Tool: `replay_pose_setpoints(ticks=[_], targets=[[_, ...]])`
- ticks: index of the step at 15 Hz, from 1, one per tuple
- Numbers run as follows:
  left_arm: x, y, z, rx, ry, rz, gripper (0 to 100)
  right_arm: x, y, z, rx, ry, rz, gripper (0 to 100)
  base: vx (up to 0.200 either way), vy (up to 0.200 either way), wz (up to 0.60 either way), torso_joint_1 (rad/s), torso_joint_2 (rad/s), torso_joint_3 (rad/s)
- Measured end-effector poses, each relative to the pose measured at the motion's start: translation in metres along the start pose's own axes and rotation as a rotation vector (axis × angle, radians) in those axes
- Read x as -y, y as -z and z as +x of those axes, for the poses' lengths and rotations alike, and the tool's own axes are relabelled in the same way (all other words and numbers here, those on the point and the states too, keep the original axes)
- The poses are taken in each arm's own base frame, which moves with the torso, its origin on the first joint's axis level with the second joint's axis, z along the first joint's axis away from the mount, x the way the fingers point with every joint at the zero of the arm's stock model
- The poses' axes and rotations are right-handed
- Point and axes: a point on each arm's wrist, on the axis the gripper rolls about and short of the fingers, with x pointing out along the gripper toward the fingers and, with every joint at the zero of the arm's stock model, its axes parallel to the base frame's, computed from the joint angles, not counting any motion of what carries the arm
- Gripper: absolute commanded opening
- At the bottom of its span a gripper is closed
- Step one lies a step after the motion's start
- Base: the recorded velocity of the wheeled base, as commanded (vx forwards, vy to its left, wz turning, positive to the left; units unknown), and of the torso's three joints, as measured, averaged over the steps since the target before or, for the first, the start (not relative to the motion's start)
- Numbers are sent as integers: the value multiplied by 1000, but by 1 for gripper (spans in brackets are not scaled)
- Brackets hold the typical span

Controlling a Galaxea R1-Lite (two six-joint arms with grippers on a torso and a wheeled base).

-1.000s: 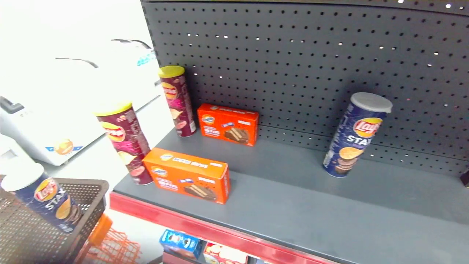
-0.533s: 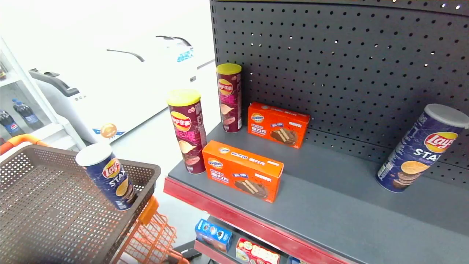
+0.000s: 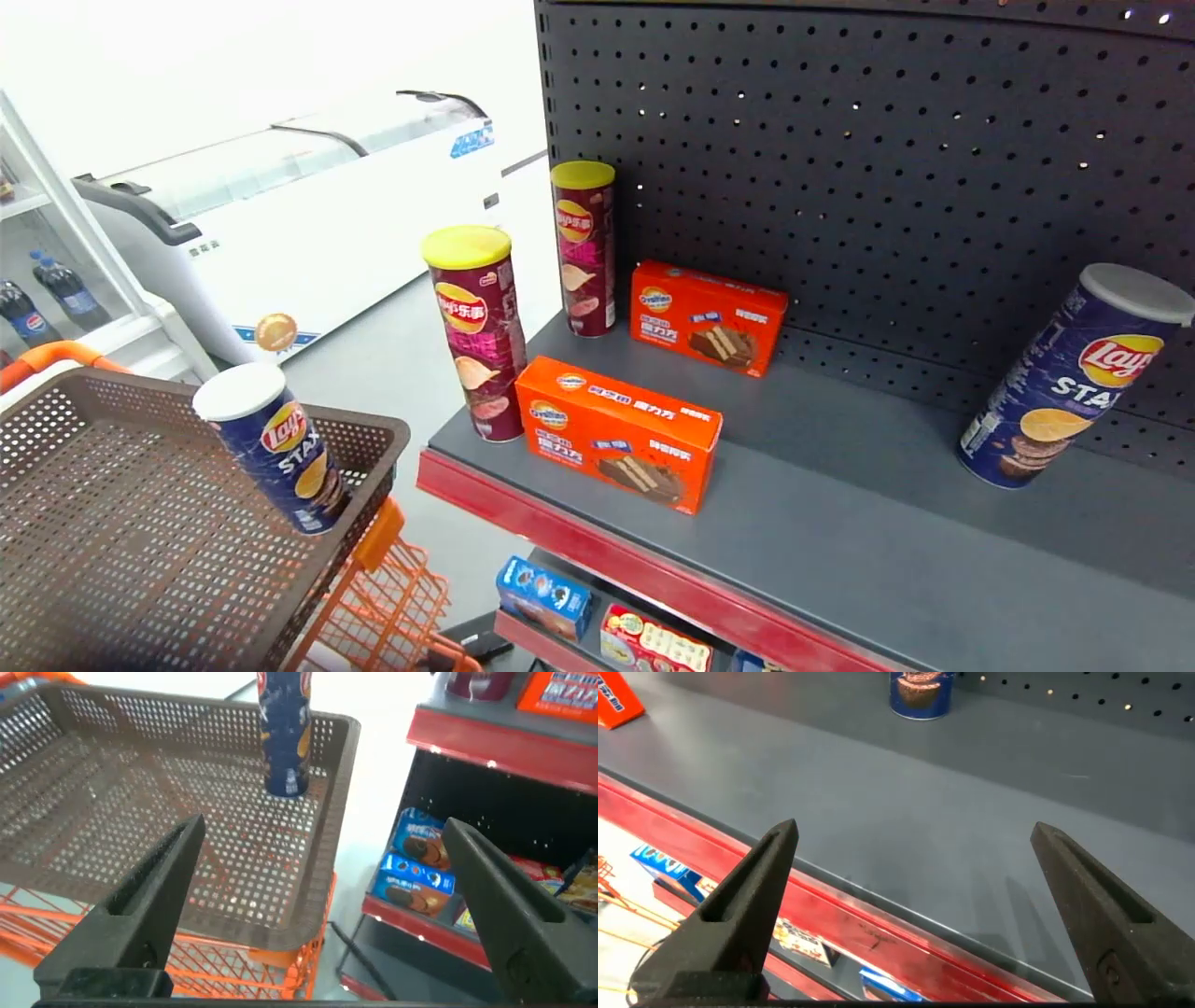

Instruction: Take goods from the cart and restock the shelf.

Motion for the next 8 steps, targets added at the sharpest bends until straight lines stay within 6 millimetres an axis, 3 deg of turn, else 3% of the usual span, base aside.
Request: replay_pose_setpoints(ticks=[4, 8], targets=[[1, -47, 5, -33, -5, 29, 100, 0, 0, 0, 0, 0, 0, 100, 0, 0, 0, 0, 0, 0], [1, -76, 36, -193, -94, 50, 100, 0, 0, 0, 0, -1, 1, 100, 0, 0, 0, 0, 0, 0]])
